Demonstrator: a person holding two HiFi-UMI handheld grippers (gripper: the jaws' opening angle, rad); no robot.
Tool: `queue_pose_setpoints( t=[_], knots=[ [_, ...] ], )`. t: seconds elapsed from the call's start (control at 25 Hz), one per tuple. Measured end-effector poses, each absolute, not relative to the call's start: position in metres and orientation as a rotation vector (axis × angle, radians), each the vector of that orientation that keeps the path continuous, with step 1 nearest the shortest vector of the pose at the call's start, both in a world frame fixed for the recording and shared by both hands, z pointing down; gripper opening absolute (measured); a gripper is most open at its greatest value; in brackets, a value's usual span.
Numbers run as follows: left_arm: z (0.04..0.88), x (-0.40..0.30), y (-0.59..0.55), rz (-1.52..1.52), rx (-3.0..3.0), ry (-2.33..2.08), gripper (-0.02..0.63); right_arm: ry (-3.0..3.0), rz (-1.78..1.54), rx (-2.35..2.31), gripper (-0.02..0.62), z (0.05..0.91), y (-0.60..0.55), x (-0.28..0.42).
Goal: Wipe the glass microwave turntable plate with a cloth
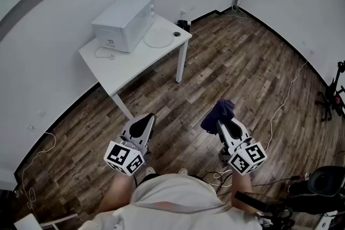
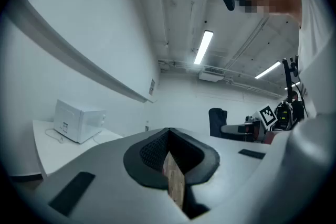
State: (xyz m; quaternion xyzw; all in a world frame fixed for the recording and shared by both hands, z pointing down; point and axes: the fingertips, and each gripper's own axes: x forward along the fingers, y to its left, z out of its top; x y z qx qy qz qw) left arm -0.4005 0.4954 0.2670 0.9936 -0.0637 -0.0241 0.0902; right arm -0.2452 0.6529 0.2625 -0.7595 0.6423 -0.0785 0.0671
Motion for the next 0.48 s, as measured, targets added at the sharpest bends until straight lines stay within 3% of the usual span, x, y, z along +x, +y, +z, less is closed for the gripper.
queue_pose_setpoints(
  t=[0.48],
  knots=[
    [0.281,-0.355,0.524,-0.027,2.941,-0.288,0.009,1.957,-0.328,-2.235,0.066,0.296,0.691,-0.195]
  ],
)
